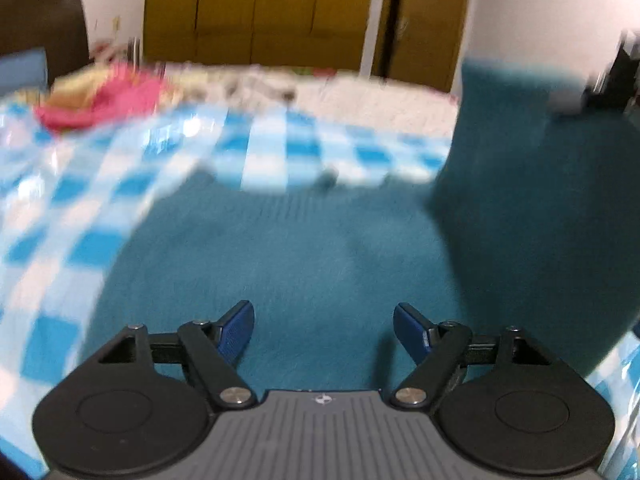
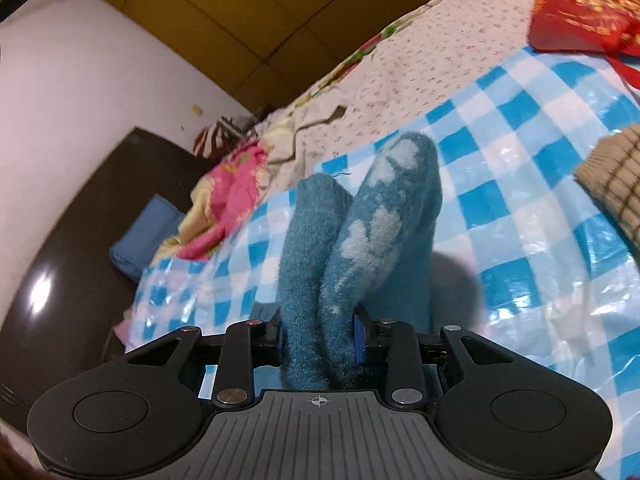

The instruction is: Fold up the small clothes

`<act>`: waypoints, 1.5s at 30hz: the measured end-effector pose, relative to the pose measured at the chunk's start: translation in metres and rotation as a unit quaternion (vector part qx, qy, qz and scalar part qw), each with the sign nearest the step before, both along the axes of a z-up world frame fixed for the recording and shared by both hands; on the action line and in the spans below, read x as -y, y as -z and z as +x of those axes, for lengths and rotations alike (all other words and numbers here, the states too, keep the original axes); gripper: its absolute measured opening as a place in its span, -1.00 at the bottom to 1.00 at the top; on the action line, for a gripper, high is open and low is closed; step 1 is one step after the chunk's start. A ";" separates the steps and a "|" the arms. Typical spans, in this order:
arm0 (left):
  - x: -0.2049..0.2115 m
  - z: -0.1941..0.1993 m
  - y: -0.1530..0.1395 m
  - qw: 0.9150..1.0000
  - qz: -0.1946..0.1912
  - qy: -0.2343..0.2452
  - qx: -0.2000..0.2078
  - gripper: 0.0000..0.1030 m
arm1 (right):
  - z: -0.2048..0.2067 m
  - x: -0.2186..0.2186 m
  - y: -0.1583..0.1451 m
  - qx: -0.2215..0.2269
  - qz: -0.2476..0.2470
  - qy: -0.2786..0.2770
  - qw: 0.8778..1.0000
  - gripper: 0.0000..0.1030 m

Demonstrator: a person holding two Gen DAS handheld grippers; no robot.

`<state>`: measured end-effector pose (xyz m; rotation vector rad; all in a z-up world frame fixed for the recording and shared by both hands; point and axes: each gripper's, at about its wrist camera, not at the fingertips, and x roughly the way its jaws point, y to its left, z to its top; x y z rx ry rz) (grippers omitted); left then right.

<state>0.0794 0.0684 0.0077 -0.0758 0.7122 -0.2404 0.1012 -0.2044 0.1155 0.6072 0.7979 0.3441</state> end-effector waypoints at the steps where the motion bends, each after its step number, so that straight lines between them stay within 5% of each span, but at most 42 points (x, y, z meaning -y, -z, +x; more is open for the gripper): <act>1: 0.000 0.001 0.007 1.000 0.002 0.002 -0.006 0.62 | 0.001 -0.010 -0.004 0.000 -0.007 -0.004 1.000 -0.42; 4: 0.001 0.000 0.010 1.000 0.012 0.015 -0.004 0.63 | 0.009 -0.048 -0.010 -0.001 -0.028 -0.018 0.999 -0.42; 12: -0.043 -0.005 0.007 0.995 -0.096 -0.003 -0.010 0.62 | 0.042 -0.153 0.023 -0.030 -0.090 -0.063 0.994 -0.42; 17: -0.062 -0.029 0.003 0.991 -0.129 -0.018 -0.012 0.62 | 0.050 -0.193 0.044 -0.043 -0.113 -0.091 0.989 -0.41; 23: -0.070 -0.048 -0.002 0.991 -0.130 -0.032 -0.014 0.62 | 0.043 -0.217 0.052 -0.035 -0.149 -0.113 0.982 -0.41; 28: -0.071 -0.054 -0.007 0.995 -0.079 -0.068 0.008 0.62 | 0.041 -0.219 0.050 -0.034 -0.144 -0.112 0.983 -0.43; 37: -0.064 -0.028 0.011 0.997 -0.029 -0.059 -0.035 0.61 | 0.043 -0.226 0.043 -0.040 -0.123 -0.101 0.986 -0.45; 45: -0.084 -0.037 0.010 0.993 -0.096 -0.059 -0.030 0.61 | 0.051 -0.257 0.076 -0.077 -0.124 -0.133 0.980 -0.37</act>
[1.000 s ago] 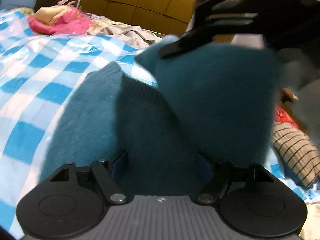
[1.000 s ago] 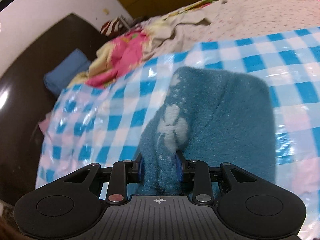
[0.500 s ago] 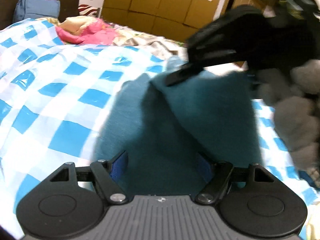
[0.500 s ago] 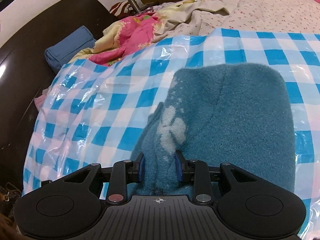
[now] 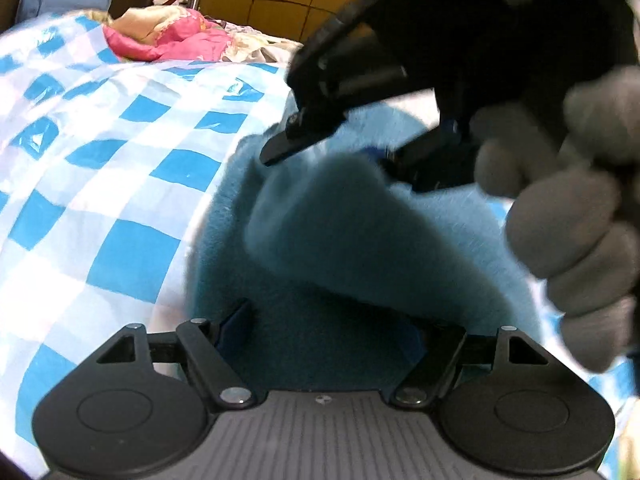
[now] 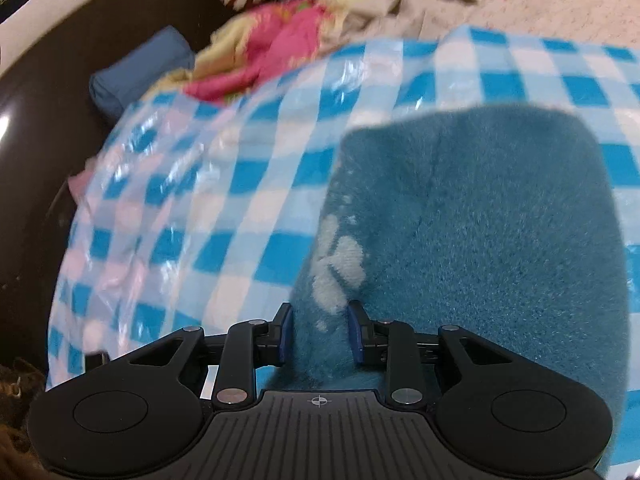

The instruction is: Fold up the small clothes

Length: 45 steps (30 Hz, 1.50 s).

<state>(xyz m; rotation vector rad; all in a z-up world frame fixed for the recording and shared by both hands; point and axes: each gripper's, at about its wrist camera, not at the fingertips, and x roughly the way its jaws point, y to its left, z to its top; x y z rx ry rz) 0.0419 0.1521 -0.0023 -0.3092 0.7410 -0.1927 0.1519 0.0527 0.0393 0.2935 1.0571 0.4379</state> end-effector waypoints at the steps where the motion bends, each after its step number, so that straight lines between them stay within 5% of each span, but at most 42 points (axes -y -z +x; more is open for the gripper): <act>1: -0.006 -0.003 -0.001 1.000 -0.017 -0.003 0.000 0.61 | 0.001 0.002 0.002 -0.005 0.015 0.003 1.000 -0.33; 4: -0.025 -0.022 -0.005 0.998 -0.063 -0.016 0.000 0.61 | 0.004 0.013 0.005 -0.030 0.069 0.014 0.997 -0.08; 7: -0.041 -0.042 -0.011 0.995 -0.092 -0.042 0.008 0.61 | -0.001 0.024 -0.001 -0.031 0.093 -0.004 0.995 -0.08; 11: -0.050 -0.060 -0.034 0.993 -0.079 -0.073 0.048 0.61 | -0.009 0.041 -0.014 -0.013 0.114 -0.022 0.993 -0.08; 15: -0.036 -0.060 -0.070 0.991 -0.051 -0.052 0.116 0.66 | -0.006 0.055 -0.030 0.004 0.152 -0.036 0.988 -0.08; 19: -0.007 -0.032 -0.077 0.991 0.018 -0.023 0.133 0.71 | -0.004 0.067 -0.043 0.052 0.106 -0.036 0.992 -0.08; 25: -0.001 -0.009 -0.024 0.999 0.037 -0.023 0.018 0.28 | 0.000 0.059 -0.033 0.061 0.044 -0.067 0.995 -0.08; 31: -0.025 -0.030 -0.005 0.997 -0.043 -0.066 -0.020 0.26 | 0.017 0.021 -0.002 0.041 0.002 -0.083 0.996 -0.08; 37: -0.015 -0.031 -0.022 0.997 -0.012 -0.071 0.011 0.20 | 0.005 -0.006 0.001 0.098 -0.092 -0.105 0.985 -0.37; 42: -0.005 -0.031 -0.045 0.994 0.030 -0.070 0.074 0.19 | 0.003 0.003 -0.009 0.087 -0.068 -0.098 0.989 -0.59; 44: -0.007 -0.022 -0.040 0.996 0.025 -0.067 0.055 -0.03 | 0.000 0.003 -0.017 0.089 -0.057 -0.097 0.990 -0.62; 45: -0.011 -0.018 -0.035 0.997 0.007 -0.063 0.039 -0.33 | -0.001 0.002 -0.021 0.091 -0.052 -0.099 0.990 -0.65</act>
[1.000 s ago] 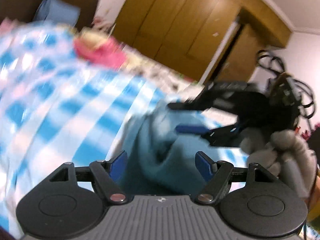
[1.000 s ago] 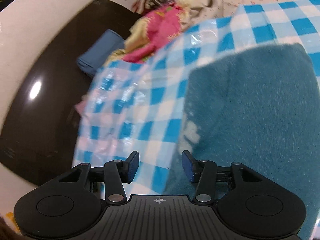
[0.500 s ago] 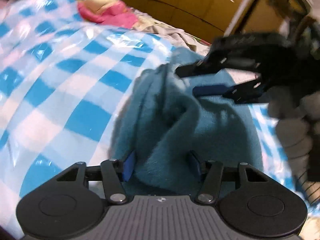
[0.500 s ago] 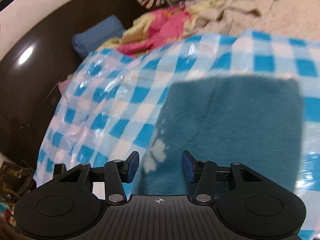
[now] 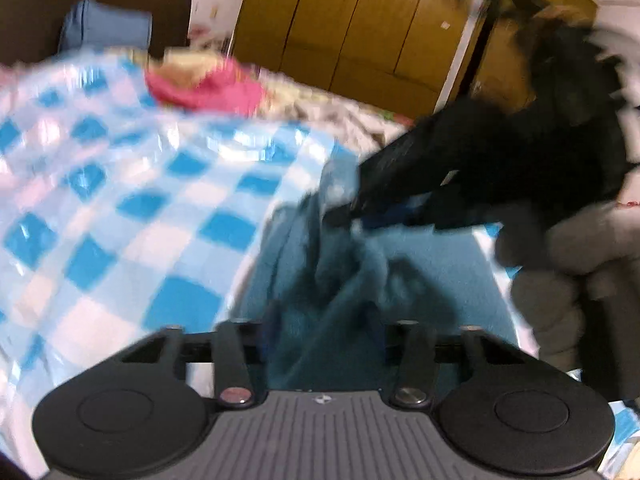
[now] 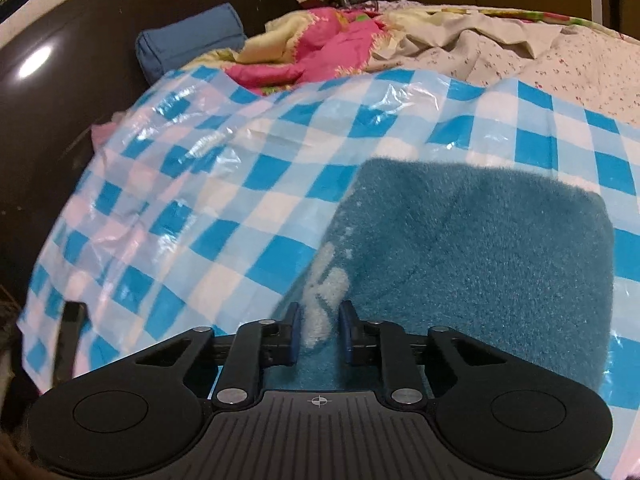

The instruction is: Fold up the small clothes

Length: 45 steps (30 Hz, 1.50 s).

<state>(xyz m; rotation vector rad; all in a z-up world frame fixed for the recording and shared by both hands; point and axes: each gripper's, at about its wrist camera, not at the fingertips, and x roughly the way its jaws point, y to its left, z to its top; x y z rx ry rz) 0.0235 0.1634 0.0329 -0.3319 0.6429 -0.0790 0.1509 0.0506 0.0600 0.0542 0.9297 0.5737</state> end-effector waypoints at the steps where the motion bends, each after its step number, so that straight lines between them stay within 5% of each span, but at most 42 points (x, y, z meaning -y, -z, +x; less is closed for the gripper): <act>1: -0.004 0.000 0.003 1.000 -0.017 0.003 -0.006 -0.41 | -0.001 -0.002 -0.004 0.000 0.006 -0.002 1.000 -0.68; 4: -0.010 -0.010 0.004 1.000 -0.022 -0.008 -0.006 -0.42 | -0.001 -0.004 -0.009 -0.015 0.045 -0.017 0.999 -0.98; 9: -0.009 -0.002 0.024 0.999 -0.006 -0.009 -0.036 -0.38 | 0.008 -0.020 -0.001 -0.016 0.047 -0.008 0.999 -0.97; 14: -0.008 -0.003 0.024 0.999 -0.004 -0.009 -0.032 -0.38 | 0.000 0.005 -0.017 0.040 0.009 0.018 0.999 -0.64; 16: -0.007 -0.003 0.022 0.999 -0.001 -0.010 -0.030 -0.37 | 0.000 0.008 -0.015 0.029 0.002 0.025 0.999 -0.12; 17: -0.007 -0.004 0.021 1.000 0.000 -0.010 -0.027 -0.37 | 0.000 0.005 -0.013 0.026 -0.003 0.022 0.999 -0.01; 21: 0.001 -0.010 0.011 1.000 0.026 -0.010 -0.002 -0.31 | -0.007 -0.020 -0.001 0.023 -0.037 0.000 0.999 0.08; 23: 0.005 -0.010 0.007 0.999 0.043 -0.006 0.011 -0.19 | -0.012 -0.030 0.005 0.041 -0.073 -0.002 0.997 0.06; 25: 0.008 -0.007 0.006 0.999 0.051 -0.004 0.017 -0.13 | -0.009 -0.028 0.013 0.038 -0.093 0.005 0.995 -0.35; 28: 0.007 -0.003 0.008 0.999 0.047 -0.002 0.019 -0.16 | -0.002 -0.007 0.015 0.002 -0.060 0.023 0.998 -0.62; 31: 0.006 -0.010 0.003 0.999 0.039 0.008 0.027 -0.39 | -0.005 0.008 0.002 -0.010 -0.019 0.027 0.999 -0.67; 38: -0.014 -0.023 -0.011 0.999 0.015 -0.014 0.043 -0.46 | -0.014 -0.001 -0.026 0.003 0.030 0.003 1.000 -0.69; 41: -0.022 -0.019 0.002 0.999 0.022 -0.038 0.023 -0.46 | -0.007 -0.015 -0.016 -0.012 0.040 0.003 0.999 -0.70; 45: -0.047 -0.012 0.038 0.997 -0.041 -0.063 -0.036 -0.43 | 0.003 -0.044 0.026 -0.040 0.016 -0.007 0.999 -0.69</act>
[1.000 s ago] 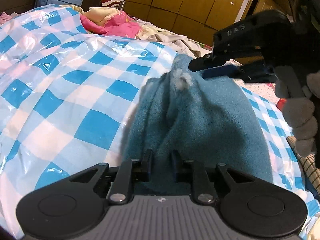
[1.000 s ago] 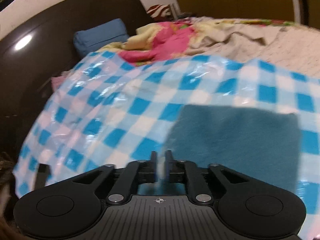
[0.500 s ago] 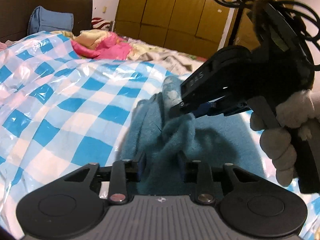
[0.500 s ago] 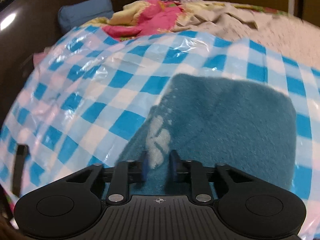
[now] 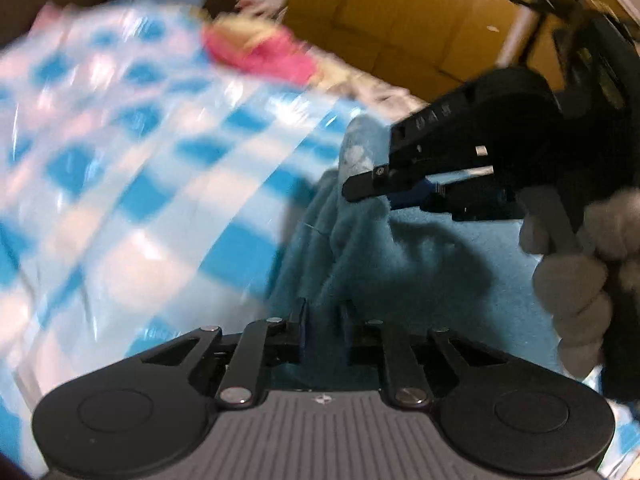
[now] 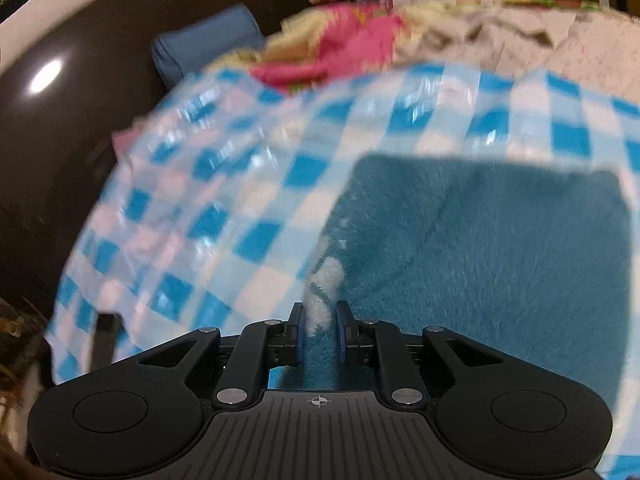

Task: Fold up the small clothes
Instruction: 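Open the right gripper and release the folded sweater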

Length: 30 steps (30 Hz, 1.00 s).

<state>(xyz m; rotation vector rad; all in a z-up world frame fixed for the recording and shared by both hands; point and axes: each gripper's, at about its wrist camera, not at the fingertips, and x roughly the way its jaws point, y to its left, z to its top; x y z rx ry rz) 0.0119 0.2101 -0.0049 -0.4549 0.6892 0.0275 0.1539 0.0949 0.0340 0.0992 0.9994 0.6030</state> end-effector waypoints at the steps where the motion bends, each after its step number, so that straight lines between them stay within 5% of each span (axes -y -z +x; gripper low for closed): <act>1: -0.006 0.001 0.002 1.000 -0.015 -0.007 -0.004 -0.41 | 0.001 -0.004 0.008 -0.005 0.000 0.002 1.000 -0.69; 3: -0.013 0.003 0.004 1.000 -0.021 -0.021 -0.007 -0.33 | 0.007 -0.009 0.016 -0.015 0.014 0.014 1.000 -0.68; 9: 0.002 0.006 -0.004 0.999 0.045 -0.007 -0.018 -0.23 | 0.000 -0.002 0.022 0.008 0.042 0.005 0.999 -0.65; 18: 0.018 0.003 -0.033 0.996 0.093 0.000 -0.009 -0.22 | -0.025 0.068 -0.032 0.038 0.122 0.010 0.992 -0.50; 24: 0.028 0.003 -0.065 0.990 0.136 -0.009 0.034 -0.22 | -0.037 0.153 -0.035 0.088 0.102 0.106 0.985 -0.38; 30: 0.055 0.040 -0.070 0.984 0.165 0.044 0.042 -0.22 | -0.003 0.185 -0.011 0.062 0.090 0.170 0.979 -0.38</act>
